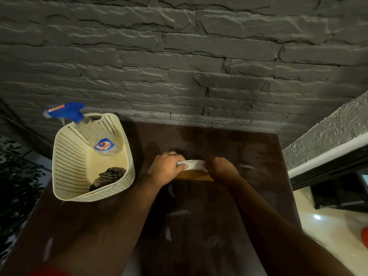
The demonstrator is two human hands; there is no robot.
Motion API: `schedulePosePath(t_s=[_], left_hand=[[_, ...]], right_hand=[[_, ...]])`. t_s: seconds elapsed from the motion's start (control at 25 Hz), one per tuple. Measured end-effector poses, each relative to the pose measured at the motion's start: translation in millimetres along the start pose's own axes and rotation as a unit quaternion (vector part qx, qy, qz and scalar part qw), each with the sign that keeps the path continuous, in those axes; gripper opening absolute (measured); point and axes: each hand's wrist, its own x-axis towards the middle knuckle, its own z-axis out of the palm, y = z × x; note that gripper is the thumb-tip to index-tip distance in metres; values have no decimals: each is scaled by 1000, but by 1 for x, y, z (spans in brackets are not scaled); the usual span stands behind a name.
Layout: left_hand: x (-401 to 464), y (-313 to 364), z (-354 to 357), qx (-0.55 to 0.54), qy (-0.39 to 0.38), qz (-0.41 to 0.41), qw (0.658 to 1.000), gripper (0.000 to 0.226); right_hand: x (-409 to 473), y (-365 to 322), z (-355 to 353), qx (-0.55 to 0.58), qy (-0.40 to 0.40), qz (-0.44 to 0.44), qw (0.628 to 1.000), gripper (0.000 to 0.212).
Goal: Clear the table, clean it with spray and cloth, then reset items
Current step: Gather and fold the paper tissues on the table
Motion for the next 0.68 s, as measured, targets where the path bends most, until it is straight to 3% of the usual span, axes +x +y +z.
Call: schedulePosePath(t_s=[0.16, 0.52, 0.6, 0.68], left_hand=[[-1, -2, 2, -20, -32, -23, 999, 29], [8, 4, 7, -81, -109, -185, 973, 22], [5, 3, 6, -114, -67, -188, 973, 22], [1, 1, 6, -122, 22, -134, 983, 23]], right_hand=[[3, 4, -2, 16, -2, 4, 1000, 36], [14, 11, 10, 37, -2, 116, 993, 36], [10, 11, 8, 62, 54, 120, 989, 32], [3, 12, 4, 66, 124, 77, 987, 25]])
